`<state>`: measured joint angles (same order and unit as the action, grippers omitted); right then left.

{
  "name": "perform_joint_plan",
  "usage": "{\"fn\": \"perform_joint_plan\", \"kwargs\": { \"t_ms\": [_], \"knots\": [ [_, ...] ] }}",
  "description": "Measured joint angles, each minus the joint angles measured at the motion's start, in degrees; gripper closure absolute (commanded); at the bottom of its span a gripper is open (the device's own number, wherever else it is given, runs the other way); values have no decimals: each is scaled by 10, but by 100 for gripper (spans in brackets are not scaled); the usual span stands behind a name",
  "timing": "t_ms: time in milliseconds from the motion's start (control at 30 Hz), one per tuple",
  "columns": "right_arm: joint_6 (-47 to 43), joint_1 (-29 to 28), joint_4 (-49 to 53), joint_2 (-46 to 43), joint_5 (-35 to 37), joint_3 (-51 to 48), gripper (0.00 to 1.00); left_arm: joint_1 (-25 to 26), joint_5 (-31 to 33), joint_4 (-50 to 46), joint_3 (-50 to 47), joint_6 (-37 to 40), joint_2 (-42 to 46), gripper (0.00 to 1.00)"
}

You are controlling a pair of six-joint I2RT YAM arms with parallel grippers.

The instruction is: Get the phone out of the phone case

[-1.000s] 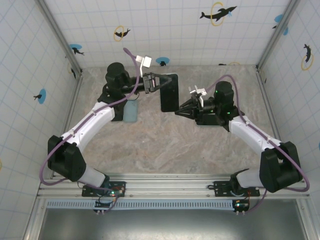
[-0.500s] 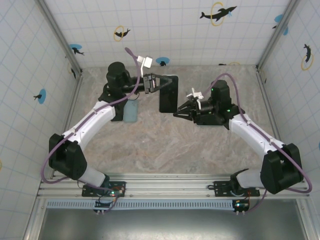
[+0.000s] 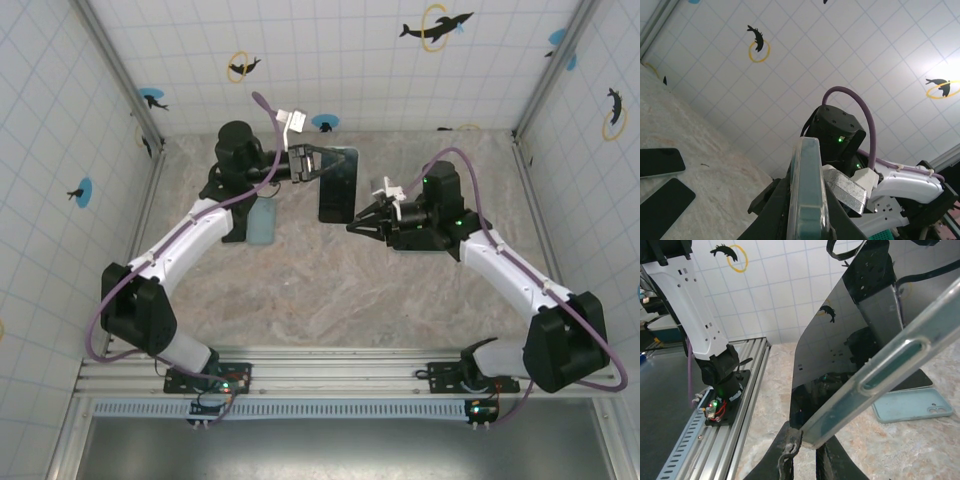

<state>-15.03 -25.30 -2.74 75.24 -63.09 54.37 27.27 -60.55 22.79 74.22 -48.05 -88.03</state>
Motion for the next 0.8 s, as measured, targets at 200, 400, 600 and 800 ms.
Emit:
{"fn": "perform_joint_plan", "kwargs": {
  "t_ms": [200, 400, 600, 800],
  "knots": [
    [1, -2, 0, -4, 24, 0, 88, 0, 4, 14, 0, -6, -5, 100],
    [0, -2, 0, -18, 60, 0, 89, 1, 6, 28, 12, -17, -14, 100],
    [0, -1, -27, -27, 133, -1, 89, 14, 3, 33, 16, -49, -17, 100],
    [16, 0, -77, -32, 179, -7, 87, 42, -16, 26, 16, -75, -20, 100]
  ]
}}
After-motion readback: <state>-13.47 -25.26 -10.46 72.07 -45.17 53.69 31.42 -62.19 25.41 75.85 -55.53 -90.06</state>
